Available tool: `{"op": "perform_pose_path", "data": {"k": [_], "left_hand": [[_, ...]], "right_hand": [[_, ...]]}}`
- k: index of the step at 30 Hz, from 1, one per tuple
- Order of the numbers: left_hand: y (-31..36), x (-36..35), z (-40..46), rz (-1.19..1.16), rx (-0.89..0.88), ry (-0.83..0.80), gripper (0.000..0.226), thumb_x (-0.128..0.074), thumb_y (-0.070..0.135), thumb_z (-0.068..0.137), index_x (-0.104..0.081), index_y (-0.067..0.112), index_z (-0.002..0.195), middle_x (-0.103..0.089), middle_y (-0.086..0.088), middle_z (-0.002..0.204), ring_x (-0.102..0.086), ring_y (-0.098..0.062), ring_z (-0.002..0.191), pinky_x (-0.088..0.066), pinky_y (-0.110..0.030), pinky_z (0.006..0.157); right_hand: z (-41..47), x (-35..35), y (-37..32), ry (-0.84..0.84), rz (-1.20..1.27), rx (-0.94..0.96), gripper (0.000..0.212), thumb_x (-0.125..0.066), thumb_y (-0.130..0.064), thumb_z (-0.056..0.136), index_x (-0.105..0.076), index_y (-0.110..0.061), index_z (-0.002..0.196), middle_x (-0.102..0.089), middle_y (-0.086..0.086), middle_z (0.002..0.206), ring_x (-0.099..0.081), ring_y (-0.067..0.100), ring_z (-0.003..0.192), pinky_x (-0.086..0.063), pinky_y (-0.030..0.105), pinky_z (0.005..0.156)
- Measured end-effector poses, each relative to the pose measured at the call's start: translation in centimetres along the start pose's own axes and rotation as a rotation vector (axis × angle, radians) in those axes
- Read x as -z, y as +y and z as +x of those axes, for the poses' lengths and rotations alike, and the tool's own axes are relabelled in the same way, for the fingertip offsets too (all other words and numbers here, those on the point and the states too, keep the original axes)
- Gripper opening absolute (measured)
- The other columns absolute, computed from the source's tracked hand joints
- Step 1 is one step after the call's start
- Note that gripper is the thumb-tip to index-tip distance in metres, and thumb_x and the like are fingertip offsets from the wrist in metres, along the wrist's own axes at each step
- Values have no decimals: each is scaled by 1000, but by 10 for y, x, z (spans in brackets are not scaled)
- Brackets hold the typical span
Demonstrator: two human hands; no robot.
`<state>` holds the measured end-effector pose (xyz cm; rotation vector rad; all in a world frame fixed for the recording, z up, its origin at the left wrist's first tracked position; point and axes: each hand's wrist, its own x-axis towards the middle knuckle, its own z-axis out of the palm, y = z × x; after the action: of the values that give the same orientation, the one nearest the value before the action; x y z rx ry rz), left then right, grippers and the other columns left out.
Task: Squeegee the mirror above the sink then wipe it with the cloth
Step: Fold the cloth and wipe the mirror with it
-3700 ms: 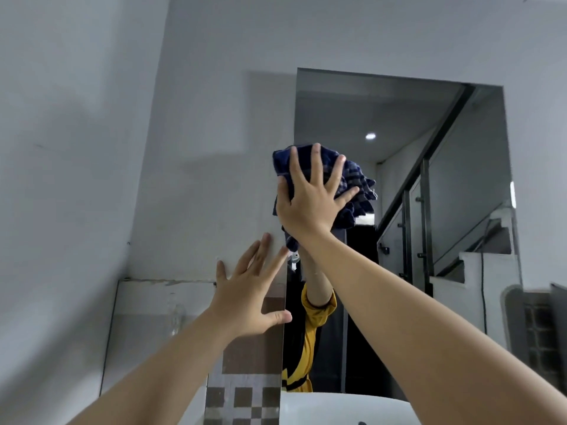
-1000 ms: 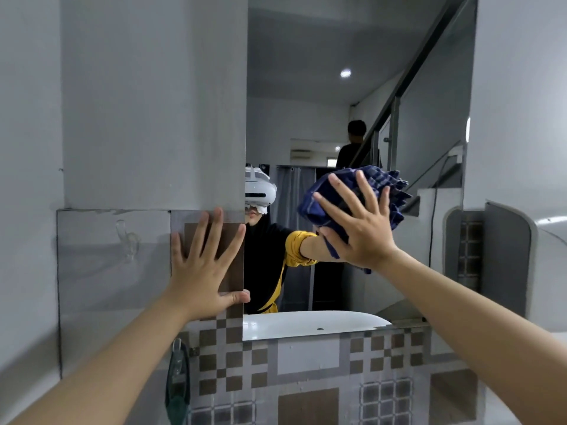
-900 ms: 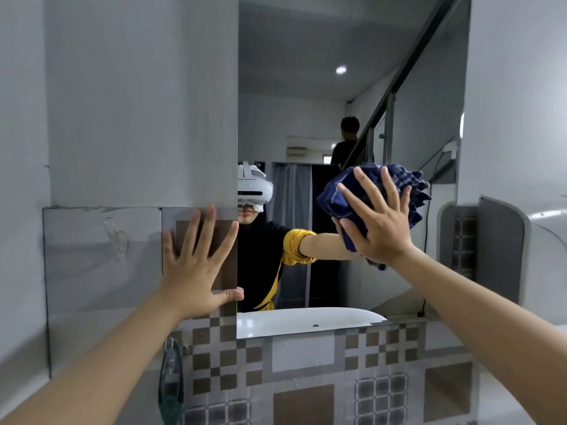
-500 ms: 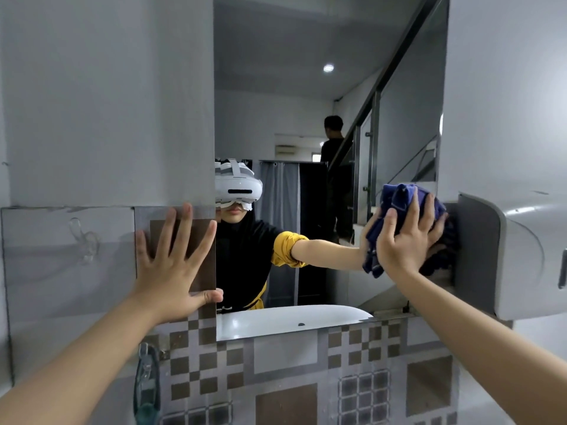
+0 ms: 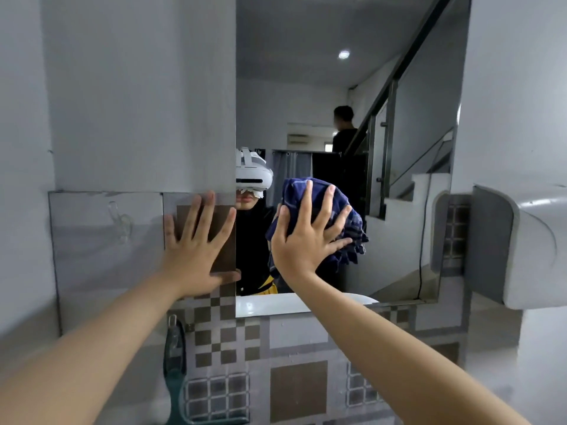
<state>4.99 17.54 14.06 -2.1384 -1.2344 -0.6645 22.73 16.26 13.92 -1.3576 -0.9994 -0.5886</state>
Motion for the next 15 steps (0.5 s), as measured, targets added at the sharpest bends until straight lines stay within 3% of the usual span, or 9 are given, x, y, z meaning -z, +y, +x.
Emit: {"op": "perform_pose_path", "data": {"k": [7,15], "left_hand": [[-4,-10,-27,-61,73,-78,142,-77,58,57,37,26,137,48,-2,143,40,-22,133,16,-53,107],[-9,-14,-33,-84,86,-95,136,-67,73,58,35,31,137,46,0,144,41,-17,133,14,-50,109]], "right_hand": [[-31,-12,-13,-60,-134,436,54,-46,-48,91,-40,-36,143,-32,5,156,-13,42,143,-6,76,101],[-19,5,46,-97,-252,985,51,-48,-51,90,-47,-38,139,-40,1,151,-25,38,142,-19,74,103]]}}
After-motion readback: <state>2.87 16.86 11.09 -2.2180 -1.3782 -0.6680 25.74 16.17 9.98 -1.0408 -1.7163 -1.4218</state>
